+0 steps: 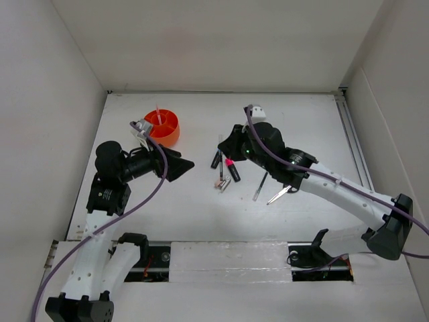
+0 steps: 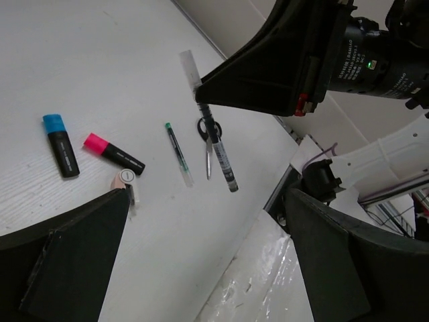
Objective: Sort the stationery into containers
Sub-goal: Pick up the pen from the center of the board.
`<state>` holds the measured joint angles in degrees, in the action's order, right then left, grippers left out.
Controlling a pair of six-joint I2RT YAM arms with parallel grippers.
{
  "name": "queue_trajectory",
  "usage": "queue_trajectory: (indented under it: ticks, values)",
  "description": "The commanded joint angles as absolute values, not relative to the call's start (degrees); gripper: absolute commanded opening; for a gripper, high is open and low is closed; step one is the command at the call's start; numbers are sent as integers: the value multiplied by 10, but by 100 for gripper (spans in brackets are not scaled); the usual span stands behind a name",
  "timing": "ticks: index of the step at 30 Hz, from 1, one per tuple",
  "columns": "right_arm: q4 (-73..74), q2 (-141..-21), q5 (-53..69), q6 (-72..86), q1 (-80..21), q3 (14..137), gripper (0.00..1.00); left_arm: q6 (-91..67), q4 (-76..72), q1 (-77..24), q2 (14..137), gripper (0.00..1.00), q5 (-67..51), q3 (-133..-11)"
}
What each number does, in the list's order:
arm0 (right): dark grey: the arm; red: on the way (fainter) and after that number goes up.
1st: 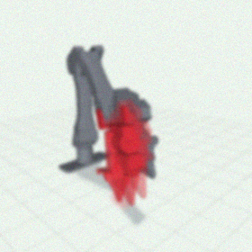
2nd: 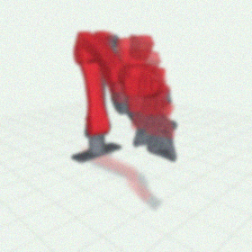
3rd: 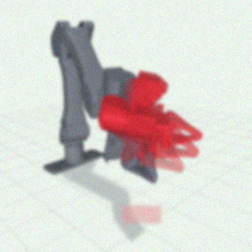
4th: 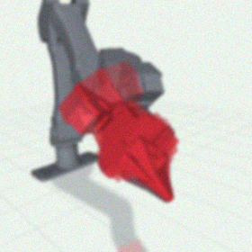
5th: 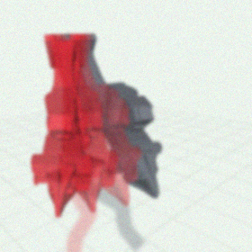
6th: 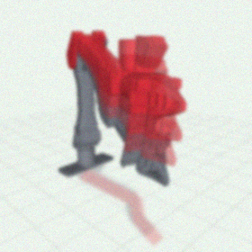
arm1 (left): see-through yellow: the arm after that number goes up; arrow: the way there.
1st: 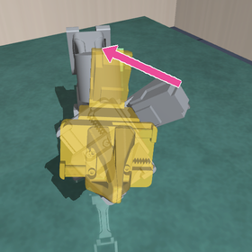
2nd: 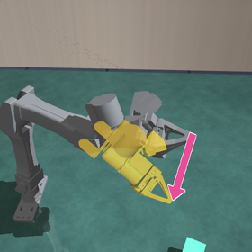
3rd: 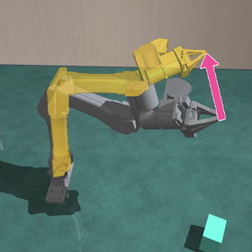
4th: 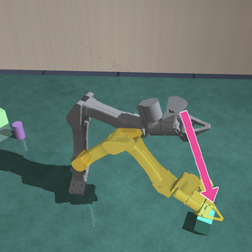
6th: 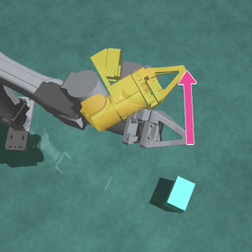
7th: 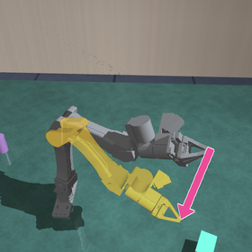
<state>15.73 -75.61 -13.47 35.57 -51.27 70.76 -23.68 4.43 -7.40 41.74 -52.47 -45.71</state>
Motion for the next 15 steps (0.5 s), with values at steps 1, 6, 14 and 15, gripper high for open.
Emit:
queue_trajectory:
  ticks: [1,6,14,15]
  values:
    - [48,-746,-91,334,-532,735,0,-241,-11,-72,406,100,-577,-454]
    - [5,-736,-62,311,-546,722,0,-246,-22,-72,411,100,-607,-449]
    - [-75,-711,25,299,-546,694,0,-272,-76,-72,411,100,-668,-436]
    - [-95,-706,42,305,-546,687,0,-279,-90,-72,411,100,-674,-431]
